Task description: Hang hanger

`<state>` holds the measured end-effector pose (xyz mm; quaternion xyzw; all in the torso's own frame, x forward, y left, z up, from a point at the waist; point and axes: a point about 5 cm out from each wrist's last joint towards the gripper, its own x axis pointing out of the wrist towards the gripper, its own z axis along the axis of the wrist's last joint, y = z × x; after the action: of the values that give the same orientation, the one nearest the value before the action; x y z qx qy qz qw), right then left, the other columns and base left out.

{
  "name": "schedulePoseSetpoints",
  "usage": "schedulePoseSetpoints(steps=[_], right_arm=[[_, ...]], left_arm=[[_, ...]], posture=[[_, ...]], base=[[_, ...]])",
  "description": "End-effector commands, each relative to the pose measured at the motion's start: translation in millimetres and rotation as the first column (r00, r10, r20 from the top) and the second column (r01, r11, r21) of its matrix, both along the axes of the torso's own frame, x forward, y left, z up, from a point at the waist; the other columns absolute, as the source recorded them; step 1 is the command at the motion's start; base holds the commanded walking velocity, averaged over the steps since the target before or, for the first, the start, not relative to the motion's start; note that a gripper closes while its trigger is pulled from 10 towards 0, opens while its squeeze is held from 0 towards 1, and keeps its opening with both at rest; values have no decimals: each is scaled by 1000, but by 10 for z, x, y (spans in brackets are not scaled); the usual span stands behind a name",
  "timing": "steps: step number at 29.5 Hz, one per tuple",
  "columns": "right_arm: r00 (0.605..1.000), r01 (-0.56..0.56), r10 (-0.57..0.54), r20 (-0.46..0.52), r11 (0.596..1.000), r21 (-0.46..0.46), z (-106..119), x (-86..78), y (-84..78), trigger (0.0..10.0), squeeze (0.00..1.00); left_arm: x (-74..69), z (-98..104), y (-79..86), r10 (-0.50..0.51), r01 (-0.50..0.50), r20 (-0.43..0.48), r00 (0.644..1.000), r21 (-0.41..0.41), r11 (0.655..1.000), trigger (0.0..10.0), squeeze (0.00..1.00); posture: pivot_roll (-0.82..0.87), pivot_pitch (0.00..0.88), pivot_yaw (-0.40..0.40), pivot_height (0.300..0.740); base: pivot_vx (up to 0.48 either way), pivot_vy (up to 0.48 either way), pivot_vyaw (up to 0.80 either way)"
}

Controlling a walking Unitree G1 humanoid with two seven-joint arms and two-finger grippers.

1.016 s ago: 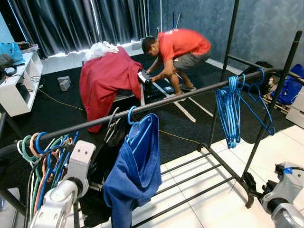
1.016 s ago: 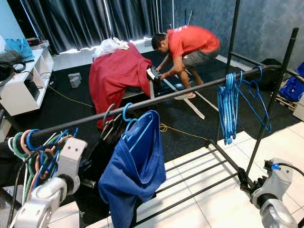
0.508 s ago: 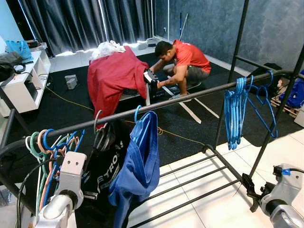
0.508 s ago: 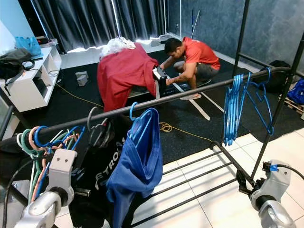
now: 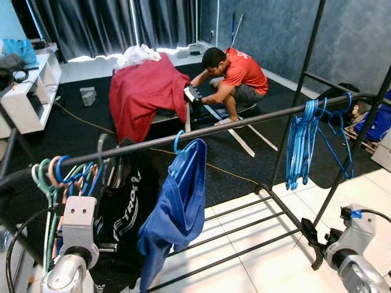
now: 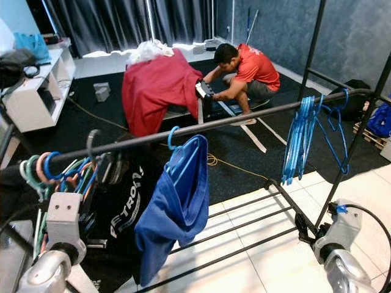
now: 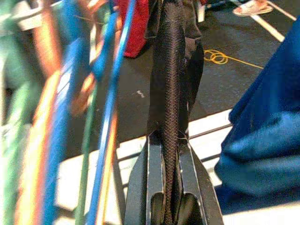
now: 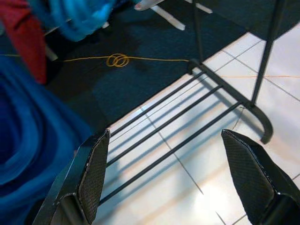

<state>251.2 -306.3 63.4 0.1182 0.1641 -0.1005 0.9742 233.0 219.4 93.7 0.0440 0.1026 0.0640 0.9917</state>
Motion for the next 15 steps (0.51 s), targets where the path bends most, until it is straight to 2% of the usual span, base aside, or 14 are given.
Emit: schedulePoseSetpoints(steps=[1,8,11,12,14,15], right_arm=[[1000,-6,6,-16,1000,-13,-28,-7,-12,10000,0],[1000,-10,10,-15,1000,-14,-23,6,-3,10000,0],[1000,-8,8,-9,1000,-15,-2,-15,-38,10000,0],[1000,-8,8,-9,1000,-15,-2,-15,-38,10000,0],[1000,-4,4,-4,1000,-16,-10,-14,-8,10000,0],[1000,-4,4,-4,1000,-16,-10,-14,-8,10000,0]], left_arm=[[-33,102,-6,24,-24,64,998,1,1000,10000,0],[-98,123,-70,-2,1,62,998,9,1000,10000,0],[-71,151,-138,-96,93,53,994,46,995,10000,0],[-71,151,-138,-96,93,53,994,46,995,10000,0],[71,258,6,-127,122,67,990,72,990,10000,0],[71,258,6,-127,122,67,990,72,990,10000,0]], posture=[[-84,0,-2,740],[-81,0,0,740],[-80,0,6,740],[-80,0,6,740],[-85,0,13,740],[-85,0,13,740]], base=[[-405,0,0],[-404,0,0],[-395,0,0],[-390,0,0],[-392,0,0],[-398,0,0]])
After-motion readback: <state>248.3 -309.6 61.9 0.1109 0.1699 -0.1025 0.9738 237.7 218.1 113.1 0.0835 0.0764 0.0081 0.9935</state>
